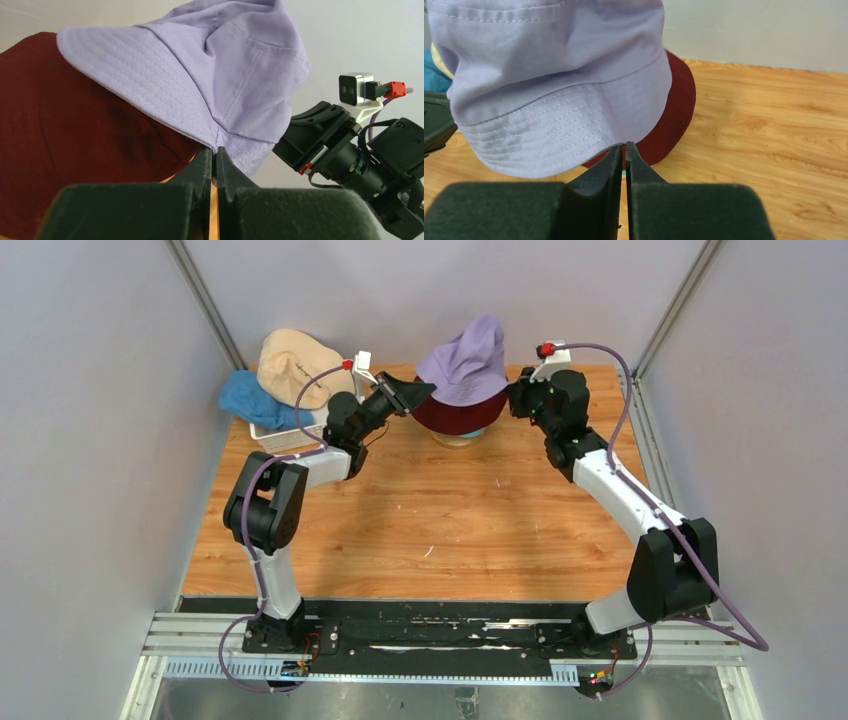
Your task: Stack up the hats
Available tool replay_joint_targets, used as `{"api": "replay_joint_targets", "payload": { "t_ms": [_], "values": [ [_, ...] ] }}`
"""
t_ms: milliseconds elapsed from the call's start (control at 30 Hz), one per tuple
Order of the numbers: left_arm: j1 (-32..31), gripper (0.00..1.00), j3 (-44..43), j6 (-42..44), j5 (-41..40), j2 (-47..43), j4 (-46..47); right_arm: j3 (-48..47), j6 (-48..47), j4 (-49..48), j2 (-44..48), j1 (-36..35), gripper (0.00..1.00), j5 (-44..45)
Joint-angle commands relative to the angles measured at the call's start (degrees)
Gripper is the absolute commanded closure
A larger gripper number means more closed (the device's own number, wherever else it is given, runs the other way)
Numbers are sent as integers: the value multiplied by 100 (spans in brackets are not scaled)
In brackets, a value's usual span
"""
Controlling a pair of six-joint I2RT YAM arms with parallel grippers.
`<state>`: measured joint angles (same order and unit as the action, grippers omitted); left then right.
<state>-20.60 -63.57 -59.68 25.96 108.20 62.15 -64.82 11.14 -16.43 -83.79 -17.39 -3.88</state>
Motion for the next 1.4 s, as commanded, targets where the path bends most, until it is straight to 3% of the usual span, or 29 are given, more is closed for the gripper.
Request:
{"api": "replay_joint_targets", "payload": {
  "t_ms": [0, 333, 600, 900, 1100, 1367],
  "values": [
    [10, 100, 148, 328, 76, -78, 183, 157, 64, 113, 68, 41, 94, -93],
    [28, 100, 191, 479, 46, 143, 8, 221, -95, 456, 344, 40, 87, 194],
    [395, 94, 441, 398, -25, 218, 75, -346, -105, 452, 94, 41, 85, 78],
    [810, 64, 415, 373, -80, 201, -124, -1372, 40, 455, -658, 40, 84, -321],
    [931, 55, 181, 316, -87, 79, -354, -1774, 108, 511, -1034, 38, 83, -485],
    [1005, 49, -1059, -574, 598, 946, 143, -1840, 71, 535, -1063, 41, 83, -482]
  ]
}}
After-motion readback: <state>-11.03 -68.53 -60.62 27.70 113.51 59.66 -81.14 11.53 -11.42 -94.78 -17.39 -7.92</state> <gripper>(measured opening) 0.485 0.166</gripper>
